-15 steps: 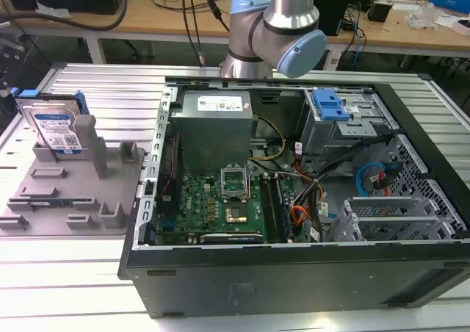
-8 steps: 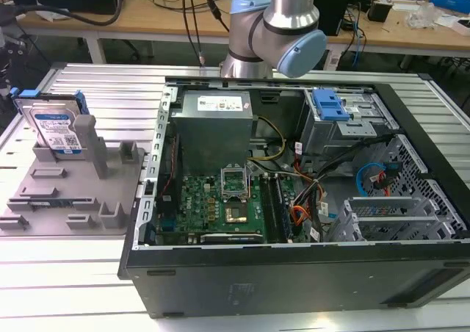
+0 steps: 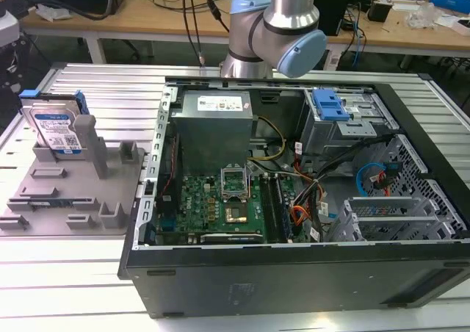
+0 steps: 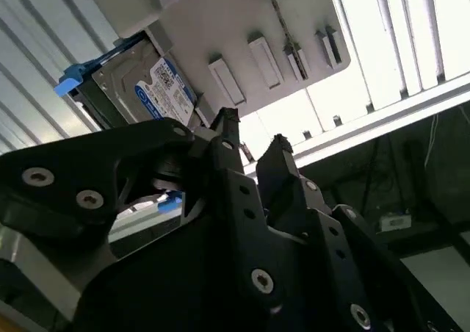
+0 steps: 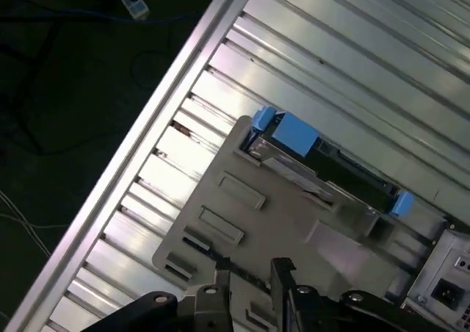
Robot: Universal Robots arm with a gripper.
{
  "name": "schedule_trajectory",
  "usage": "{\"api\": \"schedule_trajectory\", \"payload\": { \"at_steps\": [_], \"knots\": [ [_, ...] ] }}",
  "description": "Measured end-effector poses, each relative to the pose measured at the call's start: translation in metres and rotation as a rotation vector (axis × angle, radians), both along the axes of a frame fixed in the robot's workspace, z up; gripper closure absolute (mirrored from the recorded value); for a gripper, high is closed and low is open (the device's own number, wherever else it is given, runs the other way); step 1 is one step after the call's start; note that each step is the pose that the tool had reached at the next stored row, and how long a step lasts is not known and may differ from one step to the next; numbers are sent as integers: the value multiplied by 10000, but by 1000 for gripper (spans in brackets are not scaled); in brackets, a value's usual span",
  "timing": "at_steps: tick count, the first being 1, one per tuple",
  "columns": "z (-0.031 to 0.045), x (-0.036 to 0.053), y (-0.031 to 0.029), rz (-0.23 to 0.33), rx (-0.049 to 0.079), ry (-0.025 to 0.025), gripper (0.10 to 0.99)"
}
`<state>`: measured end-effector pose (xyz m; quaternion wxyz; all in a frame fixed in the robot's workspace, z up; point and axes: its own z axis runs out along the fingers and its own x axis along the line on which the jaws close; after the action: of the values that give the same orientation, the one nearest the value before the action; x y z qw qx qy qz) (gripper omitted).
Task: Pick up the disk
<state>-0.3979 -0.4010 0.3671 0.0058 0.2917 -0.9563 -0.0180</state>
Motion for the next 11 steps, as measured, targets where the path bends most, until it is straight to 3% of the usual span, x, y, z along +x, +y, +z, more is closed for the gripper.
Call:
{"api": "schedule_trajectory", "payload": {
  "at_steps": [2,10,11],
  "knots": [
    [-1,7,0,560,0,-1,604],
    [-6,20,0,2038,0,-1,592],
    [-7,22,0,2267,0,0,529]
  ]
}}
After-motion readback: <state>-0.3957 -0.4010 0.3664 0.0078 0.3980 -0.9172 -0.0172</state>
